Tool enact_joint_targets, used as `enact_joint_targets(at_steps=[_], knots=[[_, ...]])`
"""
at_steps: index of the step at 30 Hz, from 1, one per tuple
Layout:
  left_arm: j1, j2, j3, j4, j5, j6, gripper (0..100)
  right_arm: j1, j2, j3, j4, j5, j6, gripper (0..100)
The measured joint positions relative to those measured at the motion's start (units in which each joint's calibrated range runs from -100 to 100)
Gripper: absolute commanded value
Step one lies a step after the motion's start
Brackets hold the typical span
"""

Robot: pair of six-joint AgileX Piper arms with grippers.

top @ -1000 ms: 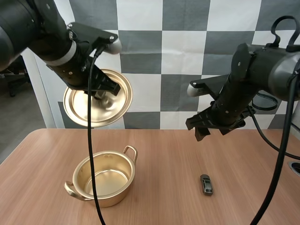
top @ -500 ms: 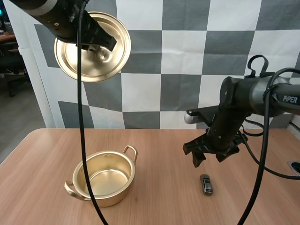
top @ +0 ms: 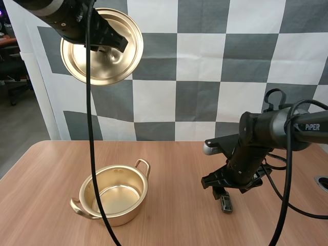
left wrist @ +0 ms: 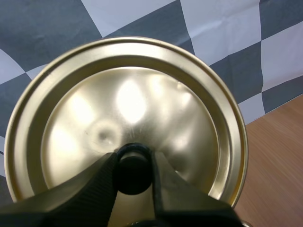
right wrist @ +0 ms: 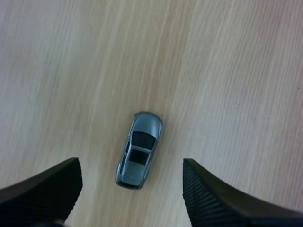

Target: Open the pot, put the car inside, and close it

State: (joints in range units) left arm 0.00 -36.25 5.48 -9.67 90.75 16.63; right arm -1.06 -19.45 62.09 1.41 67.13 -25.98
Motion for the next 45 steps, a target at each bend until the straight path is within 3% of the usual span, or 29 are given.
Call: enact_joint_targets(at_steps=[16, 45], knots=[[0.0, 0.0, 0.0, -0.8, 0.0, 0.0, 0, 0.0, 8.7, 0.0, -1.4, -7.7, 1.1, 100], [0.0, 0.0, 0.0, -1.1, -0.6, 0.0, 0, 0.0, 11.9, -0.9, -2.2, -9.0, 1.1, 100]])
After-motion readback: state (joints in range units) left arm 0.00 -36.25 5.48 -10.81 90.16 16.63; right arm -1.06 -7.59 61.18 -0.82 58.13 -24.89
